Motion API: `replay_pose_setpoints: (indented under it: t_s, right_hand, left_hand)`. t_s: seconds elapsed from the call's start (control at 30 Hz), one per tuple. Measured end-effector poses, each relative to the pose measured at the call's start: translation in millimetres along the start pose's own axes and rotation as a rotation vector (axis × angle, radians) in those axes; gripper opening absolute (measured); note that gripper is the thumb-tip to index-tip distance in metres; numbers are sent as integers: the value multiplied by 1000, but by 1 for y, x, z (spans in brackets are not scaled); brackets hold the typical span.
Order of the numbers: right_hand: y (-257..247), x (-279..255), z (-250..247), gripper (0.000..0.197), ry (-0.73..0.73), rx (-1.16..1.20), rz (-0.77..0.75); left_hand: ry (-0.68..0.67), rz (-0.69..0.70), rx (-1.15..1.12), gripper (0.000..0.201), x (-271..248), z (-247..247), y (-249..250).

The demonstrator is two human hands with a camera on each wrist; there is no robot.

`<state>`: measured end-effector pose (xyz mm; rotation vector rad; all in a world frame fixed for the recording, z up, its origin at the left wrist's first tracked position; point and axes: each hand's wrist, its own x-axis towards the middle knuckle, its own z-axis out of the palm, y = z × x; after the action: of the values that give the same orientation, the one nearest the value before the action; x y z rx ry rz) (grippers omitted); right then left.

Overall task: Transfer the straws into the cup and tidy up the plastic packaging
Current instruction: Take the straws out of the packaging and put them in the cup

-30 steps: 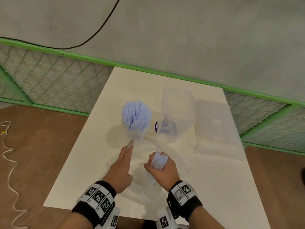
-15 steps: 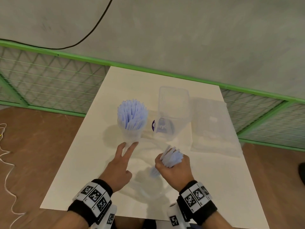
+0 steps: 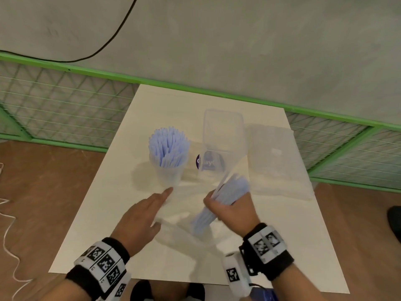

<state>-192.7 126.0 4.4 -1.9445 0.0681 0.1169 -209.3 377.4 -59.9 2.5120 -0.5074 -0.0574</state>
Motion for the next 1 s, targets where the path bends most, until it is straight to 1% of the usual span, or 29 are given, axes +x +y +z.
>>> replay_pose_setpoints:
  t_s: [0.07, 0.1, 0.13, 0.2, 0.23, 0.3, 0.37, 0.4, 0.43, 0.5, 0.53, 0.57, 0.6, 0.63, 0.67, 0.73, 0.77, 0.8, 0.83, 0.9, 1.0]
  right_hand:
    - [-36, -3, -21, 10, 52, 125, -90]
    - [-50, -3, -32, 8, 101, 186, -140]
    - [-60, -3, -41, 7, 154, 233, -183]
    - [-61, 2, -49, 7, 252, 232, -224]
    - [-55, 6, -49, 9, 286, 169, -225]
    - [-29, 13, -38, 10, 304, -43, -182]
    - [5, 18, -20, 14, 270, -201, -65]
    - [22, 18, -11, 14, 243, -221, -7]
    - [36, 17, -2, 15, 217, -226, 27]
    - [60, 14, 12, 18, 172, -251, 32]
    - [69, 12, 16, 20, 159, -260, 35]
    - [76, 11, 18, 22, 153, -259, 45]
    - [81, 10, 20, 23, 156, -253, 53]
    - [84, 9, 20, 23, 160, -243, 58]
    - [86, 9, 20, 23, 160, -237, 56]
    - [83, 9, 19, 22, 139, -236, 49]
    - [80, 10, 18, 21, 125, -238, 37]
    - [76, 11, 14, 20, 121, -239, 21]
    - [72, 12, 9, 18, 140, -239, 3]
    - [61, 16, -9, 17, 245, -245, -35]
    - [44, 18, -37, 19, 427, -285, -130]
  left_hand:
    - [20, 105, 179, 59, -1, 1, -3]
    - [42, 158, 255, 48, -2, 3, -5]
    - [29, 195, 325, 39, -5, 4, -4]
    - [-32, 233, 453, 19, -11, 9, -2]
    - [-91, 229, 497, 14, -14, 13, -2]
    - [-284, 195, 547, 23, -19, 22, -2]
    - [-430, 178, 581, 27, -25, 30, -10]
    - [-505, 163, 592, 29, -26, 32, -10]
    - [-536, 155, 595, 30, -27, 33, -10]
    - [-654, 112, 608, 40, -23, 28, 1]
    - [-671, 77, 574, 50, -21, 30, 2]
    - [-600, 59, 537, 59, -21, 34, 3]
    - [-584, 33, 497, 65, -19, 36, 4]
    - [-584, 23, 479, 68, -18, 41, 4]
    - [-569, 11, 483, 66, -15, 48, 2]
    - [-560, -14, 505, 55, -10, 58, 7]
    - [-576, -30, 503, 59, -6, 62, 13]
    - [-547, -43, 523, 65, -4, 70, 13]
    - [-570, -87, 544, 68, -3, 75, 13]
    - [-623, -149, 520, 72, 7, 77, 18]
    - [-568, -185, 512, 78, 22, 82, 21]
